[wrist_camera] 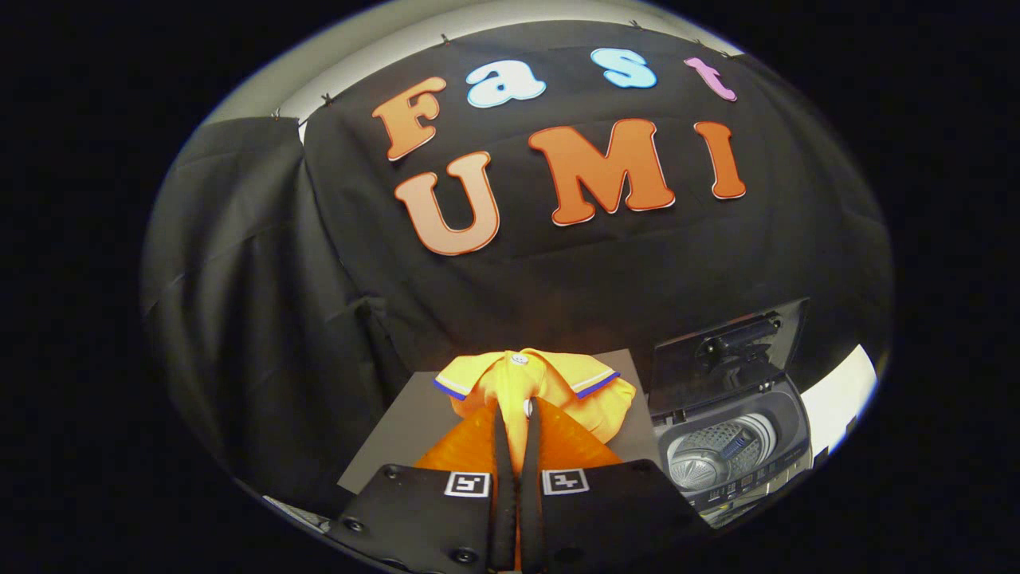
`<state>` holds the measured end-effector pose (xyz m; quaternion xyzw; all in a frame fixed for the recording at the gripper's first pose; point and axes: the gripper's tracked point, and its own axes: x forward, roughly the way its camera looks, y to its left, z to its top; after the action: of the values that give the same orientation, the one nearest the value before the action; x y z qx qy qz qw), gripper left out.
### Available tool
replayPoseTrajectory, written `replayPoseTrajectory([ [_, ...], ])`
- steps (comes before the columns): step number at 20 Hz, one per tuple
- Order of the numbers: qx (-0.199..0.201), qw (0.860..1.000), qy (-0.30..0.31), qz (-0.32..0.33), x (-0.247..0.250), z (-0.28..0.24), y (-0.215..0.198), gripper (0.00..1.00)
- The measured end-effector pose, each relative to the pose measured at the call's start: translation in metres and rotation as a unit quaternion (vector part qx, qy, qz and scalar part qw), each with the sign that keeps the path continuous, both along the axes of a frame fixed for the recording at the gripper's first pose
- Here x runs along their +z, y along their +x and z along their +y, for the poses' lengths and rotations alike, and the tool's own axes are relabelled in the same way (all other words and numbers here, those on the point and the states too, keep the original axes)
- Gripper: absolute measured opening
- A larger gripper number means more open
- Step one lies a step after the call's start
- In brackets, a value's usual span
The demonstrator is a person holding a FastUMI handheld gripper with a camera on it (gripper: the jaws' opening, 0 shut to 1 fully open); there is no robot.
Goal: Put the clothes into the washing machine and then close the washing machine lid.
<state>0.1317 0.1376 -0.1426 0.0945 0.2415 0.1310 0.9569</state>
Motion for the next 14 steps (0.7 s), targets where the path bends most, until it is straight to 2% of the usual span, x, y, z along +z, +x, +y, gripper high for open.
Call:
replayPoseTrajectory([
  [8, -0.018, 0.999, 0.020, -0.036, 0.053, -0.159, -0.017, 0.10],
  [11, -0.017, 0.999, 0.018, -0.032, 0.048, -0.210, -0.012, 0.10],
  [14, -0.017, 1.000, 0.010, -0.014, 0.018, -0.252, 0.003, 0.10],
])
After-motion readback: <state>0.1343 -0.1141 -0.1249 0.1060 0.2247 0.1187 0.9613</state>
